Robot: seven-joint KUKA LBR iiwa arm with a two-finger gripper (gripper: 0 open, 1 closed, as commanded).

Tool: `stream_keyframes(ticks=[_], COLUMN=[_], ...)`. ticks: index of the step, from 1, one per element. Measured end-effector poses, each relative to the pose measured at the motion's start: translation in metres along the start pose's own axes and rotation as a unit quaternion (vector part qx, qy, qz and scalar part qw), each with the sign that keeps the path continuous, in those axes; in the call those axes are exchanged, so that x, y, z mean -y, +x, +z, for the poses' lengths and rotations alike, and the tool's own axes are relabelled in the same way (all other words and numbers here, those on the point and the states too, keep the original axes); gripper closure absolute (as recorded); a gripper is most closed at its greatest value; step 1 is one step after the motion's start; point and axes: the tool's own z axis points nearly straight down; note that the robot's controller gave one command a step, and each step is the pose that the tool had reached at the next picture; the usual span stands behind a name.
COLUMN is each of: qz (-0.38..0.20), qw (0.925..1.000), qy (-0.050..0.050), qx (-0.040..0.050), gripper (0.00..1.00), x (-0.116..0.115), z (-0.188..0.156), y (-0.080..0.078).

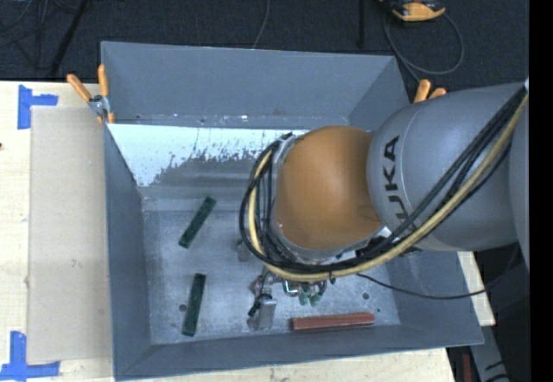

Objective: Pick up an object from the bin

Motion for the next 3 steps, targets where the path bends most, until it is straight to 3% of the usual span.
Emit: stream_keyframes(ticks=[1, 2, 3], qz=[0.042, -0.053, -0.05], qw=[0.9991, 0.9986, 0.9986], qy=[0.0, -0.001, -0.002], qx=[0.0065, 0.0085, 0.0163], gripper=[0.0, 0.0, 1.0], x=[0.05, 0.068, 0.067], z=[0.002, 0.107, 0.1], y=[-0.049, -0.067, -0.071])
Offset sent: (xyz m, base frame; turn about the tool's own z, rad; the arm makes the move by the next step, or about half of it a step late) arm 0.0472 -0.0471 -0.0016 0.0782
